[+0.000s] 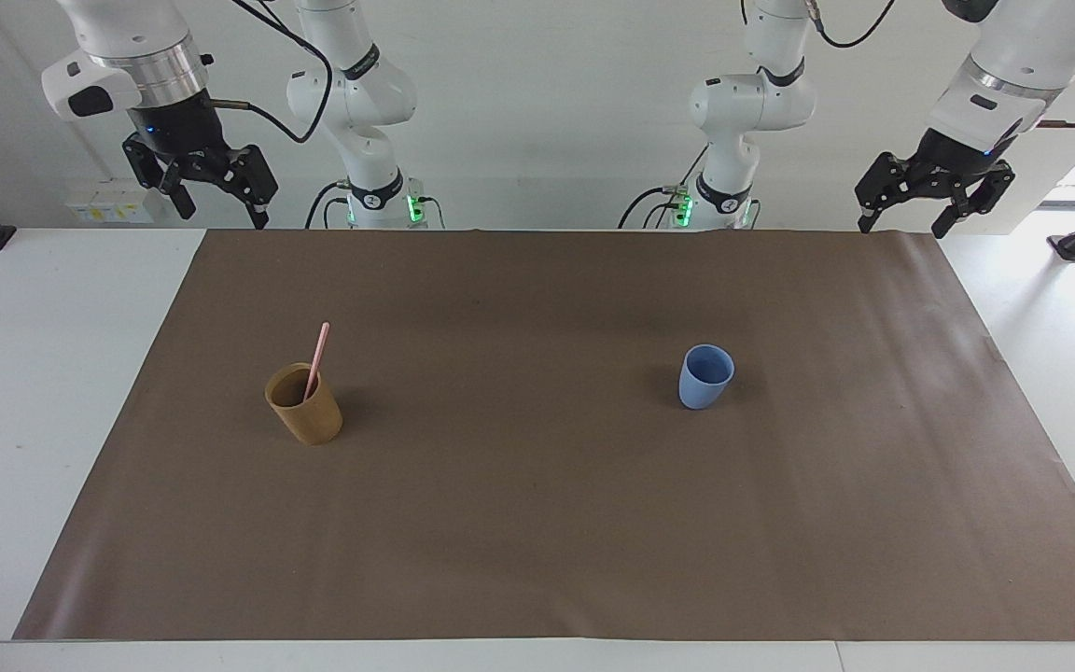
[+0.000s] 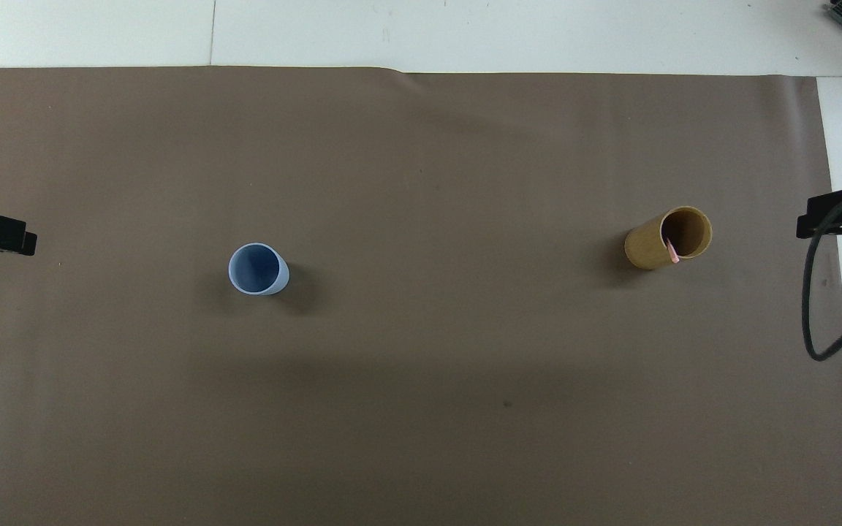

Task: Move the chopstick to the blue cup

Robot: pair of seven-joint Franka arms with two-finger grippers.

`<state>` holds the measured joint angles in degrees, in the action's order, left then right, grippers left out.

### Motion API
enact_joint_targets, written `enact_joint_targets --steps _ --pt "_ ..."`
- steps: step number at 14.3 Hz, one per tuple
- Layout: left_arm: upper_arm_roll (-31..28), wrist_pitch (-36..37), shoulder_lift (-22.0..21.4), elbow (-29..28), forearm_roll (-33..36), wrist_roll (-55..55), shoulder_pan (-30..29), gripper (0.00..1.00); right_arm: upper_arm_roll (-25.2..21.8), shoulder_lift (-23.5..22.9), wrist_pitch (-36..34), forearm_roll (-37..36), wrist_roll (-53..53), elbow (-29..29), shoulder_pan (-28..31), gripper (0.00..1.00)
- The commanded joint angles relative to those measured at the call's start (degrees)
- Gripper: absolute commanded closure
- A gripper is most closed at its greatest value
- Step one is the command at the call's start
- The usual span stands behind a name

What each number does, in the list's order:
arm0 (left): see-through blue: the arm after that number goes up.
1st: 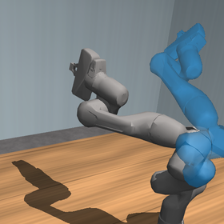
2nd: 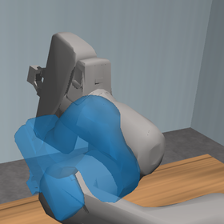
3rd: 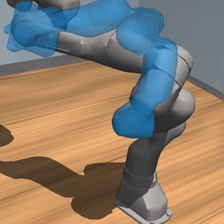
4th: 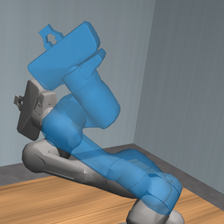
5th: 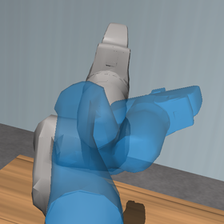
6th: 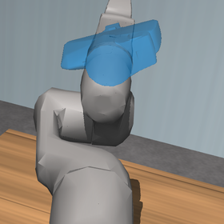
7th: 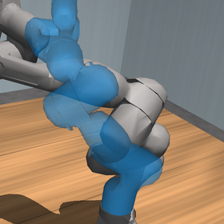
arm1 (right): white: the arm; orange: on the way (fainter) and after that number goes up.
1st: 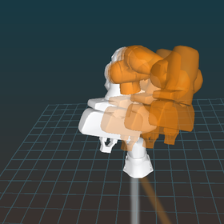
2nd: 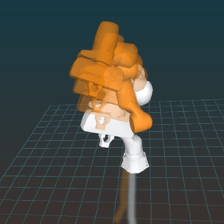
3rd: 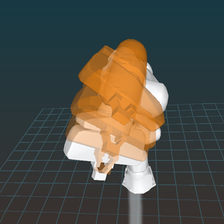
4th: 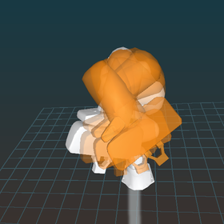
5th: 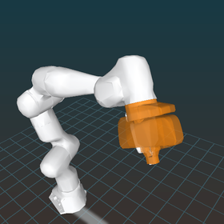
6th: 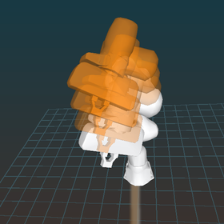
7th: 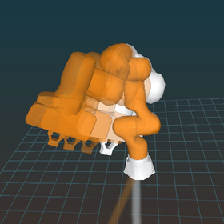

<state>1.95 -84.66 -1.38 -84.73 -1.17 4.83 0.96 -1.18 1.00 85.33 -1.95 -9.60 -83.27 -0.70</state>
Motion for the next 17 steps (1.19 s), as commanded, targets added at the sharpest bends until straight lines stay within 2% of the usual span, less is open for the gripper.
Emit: enact_joint_targets --steps 1,12,17 --pt "0.16 0.02 -1.34 -1.31 -0.07 0.26 -0.08 0.00 -0.40 0.67 -0.34 0.28 1.25 -0.75 -0.09 0.00" --pt "-0.37 0.46 -1.26 -1.14 0.02 -0.43 -0.35 0.00 -0.40 0.67 -0.34 0.28 1.25 -0.67 -0.09 0.00" --pt "-0.10 -0.76 -1.78 -3.59 -0.15 -0.34 -0.08 0.00 -0.40 0.67 -0.34 0.28 1.25 -0.67 -0.09 0.00"
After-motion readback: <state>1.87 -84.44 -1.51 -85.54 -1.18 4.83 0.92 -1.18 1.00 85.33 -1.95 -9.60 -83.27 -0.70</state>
